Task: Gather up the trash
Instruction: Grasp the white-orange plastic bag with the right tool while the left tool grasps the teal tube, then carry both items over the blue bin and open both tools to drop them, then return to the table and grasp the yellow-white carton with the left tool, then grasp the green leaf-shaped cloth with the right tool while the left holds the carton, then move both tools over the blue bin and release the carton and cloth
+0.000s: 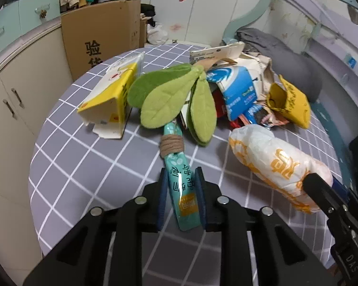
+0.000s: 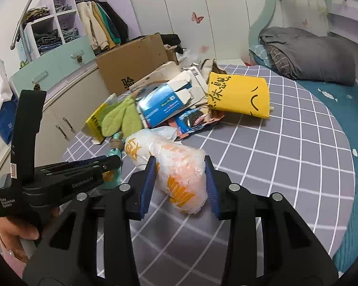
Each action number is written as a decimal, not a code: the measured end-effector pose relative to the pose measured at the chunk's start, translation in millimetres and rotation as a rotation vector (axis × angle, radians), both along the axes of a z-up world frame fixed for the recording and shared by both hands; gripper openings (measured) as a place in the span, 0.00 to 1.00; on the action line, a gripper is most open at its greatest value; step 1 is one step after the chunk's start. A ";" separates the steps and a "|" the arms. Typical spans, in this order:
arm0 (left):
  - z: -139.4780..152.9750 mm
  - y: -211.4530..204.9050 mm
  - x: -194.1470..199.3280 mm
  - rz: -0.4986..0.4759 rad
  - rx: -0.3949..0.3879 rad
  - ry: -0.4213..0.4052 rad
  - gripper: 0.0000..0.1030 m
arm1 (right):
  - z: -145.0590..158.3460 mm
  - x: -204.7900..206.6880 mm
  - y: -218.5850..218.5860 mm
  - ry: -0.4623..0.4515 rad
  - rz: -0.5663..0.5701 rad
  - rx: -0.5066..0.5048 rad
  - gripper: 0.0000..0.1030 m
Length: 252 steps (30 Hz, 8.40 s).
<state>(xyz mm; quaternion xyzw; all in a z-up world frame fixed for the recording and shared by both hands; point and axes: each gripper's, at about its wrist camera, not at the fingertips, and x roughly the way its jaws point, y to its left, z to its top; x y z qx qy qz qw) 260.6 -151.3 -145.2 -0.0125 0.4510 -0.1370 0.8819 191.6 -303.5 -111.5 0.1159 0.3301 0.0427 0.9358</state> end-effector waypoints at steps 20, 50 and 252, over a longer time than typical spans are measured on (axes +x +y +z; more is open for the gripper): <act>24.7 120.9 -97.5 -0.029 -0.168 -0.167 0.07 | 21.4 -34.1 98.3 -0.074 0.066 0.001 0.36; -107.5 399.7 -18.4 0.562 0.084 0.015 0.07 | -116.8 105.8 426.4 0.098 0.500 -0.155 0.41; -158.9 433.6 7.6 0.565 0.191 0.129 0.08 | -174.9 141.7 458.8 0.265 0.490 -0.251 0.69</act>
